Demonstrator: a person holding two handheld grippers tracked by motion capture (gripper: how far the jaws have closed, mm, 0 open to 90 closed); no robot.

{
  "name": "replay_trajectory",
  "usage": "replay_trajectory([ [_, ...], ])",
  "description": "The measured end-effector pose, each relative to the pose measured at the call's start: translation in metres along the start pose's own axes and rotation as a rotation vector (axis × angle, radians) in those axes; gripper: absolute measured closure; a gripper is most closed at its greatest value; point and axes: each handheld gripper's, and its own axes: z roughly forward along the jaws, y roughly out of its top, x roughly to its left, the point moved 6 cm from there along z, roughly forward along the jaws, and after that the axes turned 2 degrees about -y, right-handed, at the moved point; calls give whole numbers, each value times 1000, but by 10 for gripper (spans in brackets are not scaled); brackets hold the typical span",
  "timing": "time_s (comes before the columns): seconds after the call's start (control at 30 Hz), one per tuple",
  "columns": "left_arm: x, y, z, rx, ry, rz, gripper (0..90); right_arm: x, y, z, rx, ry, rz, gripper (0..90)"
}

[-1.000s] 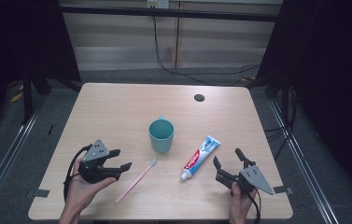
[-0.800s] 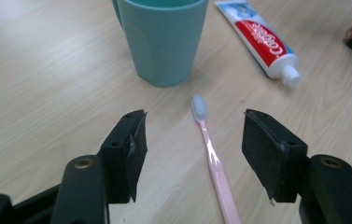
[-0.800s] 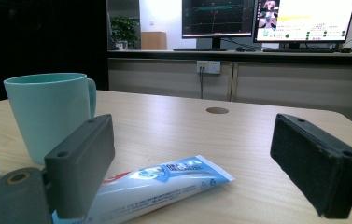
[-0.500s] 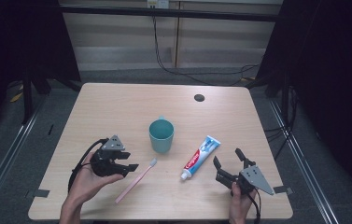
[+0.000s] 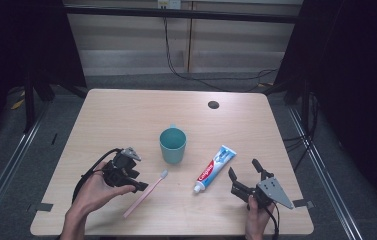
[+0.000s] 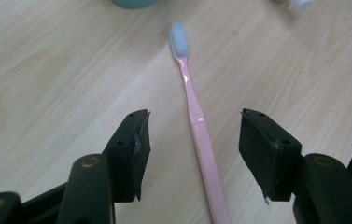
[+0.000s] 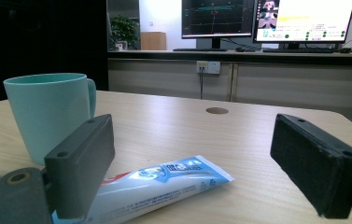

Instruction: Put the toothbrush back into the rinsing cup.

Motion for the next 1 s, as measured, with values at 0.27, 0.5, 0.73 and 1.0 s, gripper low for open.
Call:
replay_trajectory([
  [0.27, -1, -5, 12, 88, 5, 2, 485, 0, 0, 0, 0, 0, 1, 131],
  [0.5, -7, -5, 20, 150, -55, -21, 512, 0, 0, 0, 0, -1, 1, 131],
  [0.73, -17, -8, 25, 201, -85, 14, 582, 0, 0, 0, 0, -1, 2, 131],
  [1.0, -14, -8, 29, 233, -35, -5, 626, 0, 0, 0, -1, -2, 1, 131],
])
